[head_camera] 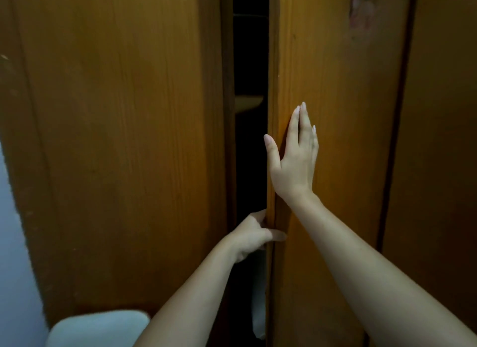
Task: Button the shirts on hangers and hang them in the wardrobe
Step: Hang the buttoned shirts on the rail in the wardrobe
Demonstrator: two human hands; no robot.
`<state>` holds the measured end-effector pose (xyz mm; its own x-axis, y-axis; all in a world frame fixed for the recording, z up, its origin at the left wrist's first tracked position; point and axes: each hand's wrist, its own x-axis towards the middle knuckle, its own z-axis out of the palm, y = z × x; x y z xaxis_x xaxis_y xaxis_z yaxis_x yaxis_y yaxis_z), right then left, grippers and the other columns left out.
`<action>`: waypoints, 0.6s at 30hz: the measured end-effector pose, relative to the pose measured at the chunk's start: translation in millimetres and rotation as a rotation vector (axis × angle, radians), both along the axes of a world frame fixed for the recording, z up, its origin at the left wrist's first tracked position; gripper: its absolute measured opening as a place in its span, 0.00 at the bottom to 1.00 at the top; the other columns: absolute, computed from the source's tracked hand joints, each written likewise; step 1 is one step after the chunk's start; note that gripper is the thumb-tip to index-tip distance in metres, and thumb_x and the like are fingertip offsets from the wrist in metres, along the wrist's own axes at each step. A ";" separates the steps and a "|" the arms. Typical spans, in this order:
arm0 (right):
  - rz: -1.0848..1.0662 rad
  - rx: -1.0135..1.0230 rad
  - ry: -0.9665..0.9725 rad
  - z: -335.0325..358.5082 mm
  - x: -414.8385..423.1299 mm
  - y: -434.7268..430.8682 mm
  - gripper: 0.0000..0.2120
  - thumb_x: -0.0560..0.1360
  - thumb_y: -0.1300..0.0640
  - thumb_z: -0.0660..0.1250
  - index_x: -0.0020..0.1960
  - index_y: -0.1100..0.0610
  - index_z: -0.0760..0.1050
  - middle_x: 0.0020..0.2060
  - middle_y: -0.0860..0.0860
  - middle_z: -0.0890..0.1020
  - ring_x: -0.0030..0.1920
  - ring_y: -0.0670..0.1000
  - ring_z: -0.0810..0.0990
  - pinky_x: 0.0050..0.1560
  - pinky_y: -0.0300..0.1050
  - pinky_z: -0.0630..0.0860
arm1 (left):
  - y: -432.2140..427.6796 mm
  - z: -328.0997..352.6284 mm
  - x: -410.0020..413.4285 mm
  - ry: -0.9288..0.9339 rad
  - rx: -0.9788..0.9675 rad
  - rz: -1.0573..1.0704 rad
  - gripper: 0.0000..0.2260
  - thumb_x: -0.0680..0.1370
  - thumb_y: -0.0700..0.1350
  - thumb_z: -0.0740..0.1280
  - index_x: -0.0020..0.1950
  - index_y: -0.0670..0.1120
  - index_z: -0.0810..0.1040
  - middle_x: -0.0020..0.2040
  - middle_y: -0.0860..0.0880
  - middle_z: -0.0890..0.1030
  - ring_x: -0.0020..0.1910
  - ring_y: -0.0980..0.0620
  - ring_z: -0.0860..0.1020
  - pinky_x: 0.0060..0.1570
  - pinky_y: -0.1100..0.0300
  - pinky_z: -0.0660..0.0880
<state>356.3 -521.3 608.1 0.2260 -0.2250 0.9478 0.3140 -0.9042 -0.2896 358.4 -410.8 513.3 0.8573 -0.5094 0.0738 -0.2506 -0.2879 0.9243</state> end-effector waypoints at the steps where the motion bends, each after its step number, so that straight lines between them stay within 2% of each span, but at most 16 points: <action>1: -0.004 -0.007 -0.006 -0.9 8.1 1.4 0.34 0.83 0.40 0.55 0.81 0.57 0.51 0.80 0.52 0.52 0.79 0.51 0.52 0.79 0.52 0.49 | 3.0 -1.6 7.1 -0.002 -0.008 -0.003 0.16 0.76 0.43 0.74 0.58 0.59 0.77 0.58 0.54 0.83 0.59 0.51 0.80 0.61 0.50 0.77; 6: -0.043 -0.108 0.014 -3.1 49.7 5.3 0.36 0.81 0.40 0.56 0.81 0.59 0.50 0.80 0.55 0.52 0.79 0.53 0.53 0.76 0.50 0.47 | 21.6 -0.6 43.0 -0.045 -0.009 0.030 0.18 0.74 0.45 0.76 0.63 0.51 0.79 0.56 0.54 0.85 0.55 0.58 0.83 0.56 0.58 0.78; 9: -0.036 -0.143 0.013 -6.0 73.2 6.7 0.37 0.81 0.40 0.56 0.80 0.60 0.50 0.80 0.56 0.52 0.79 0.52 0.51 0.77 0.53 0.50 | 31.3 0.6 61.2 -0.110 0.014 0.082 0.18 0.73 0.46 0.77 0.62 0.49 0.82 0.53 0.55 0.86 0.53 0.61 0.83 0.61 0.57 0.78; 11: -0.017 -0.164 0.006 -8.2 88.2 7.9 0.37 0.82 0.40 0.57 0.80 0.60 0.50 0.80 0.55 0.51 0.80 0.51 0.49 0.77 0.54 0.49 | 34.7 -1.5 70.3 -0.223 0.074 0.149 0.19 0.72 0.51 0.78 0.61 0.51 0.82 0.56 0.57 0.85 0.55 0.64 0.81 0.65 0.56 0.76; 12: -0.009 -0.175 0.005 -9.4 96.9 8.3 0.36 0.82 0.40 0.56 0.80 0.60 0.50 0.80 0.55 0.51 0.80 0.51 0.48 0.78 0.55 0.49 | 35.5 -3.0 76.2 -0.300 0.128 0.209 0.23 0.72 0.54 0.77 0.65 0.52 0.80 0.61 0.57 0.83 0.58 0.65 0.78 0.67 0.58 0.73; 14: 0.003 -0.206 0.011 -12.4 113.3 6.9 0.34 0.83 0.41 0.55 0.81 0.60 0.50 0.80 0.54 0.51 0.80 0.50 0.46 0.78 0.56 0.49 | 36.8 -9.4 88.5 -0.502 0.255 0.398 0.38 0.70 0.62 0.76 0.76 0.54 0.68 0.74 0.56 0.70 0.70 0.60 0.68 0.68 0.60 0.65; 16: 0.021 -0.228 0.012 -16.1 130.8 5.9 0.31 0.84 0.44 0.54 0.81 0.59 0.50 0.81 0.53 0.51 0.80 0.50 0.46 0.78 0.57 0.49 | 41.2 -15.5 104.1 -0.695 0.332 0.576 0.48 0.68 0.69 0.74 0.81 0.56 0.55 0.80 0.57 0.56 0.78 0.56 0.55 0.73 0.55 0.59; 18: 0.009 -0.250 0.021 -21.6 145.5 4.2 0.29 0.85 0.48 0.53 0.81 0.58 0.50 0.81 0.52 0.50 0.80 0.49 0.45 0.78 0.58 0.49 | 46.0 -20.1 120.1 -0.818 0.425 0.650 0.53 0.68 0.72 0.70 0.83 0.55 0.46 0.83 0.57 0.45 0.81 0.56 0.43 0.78 0.52 0.48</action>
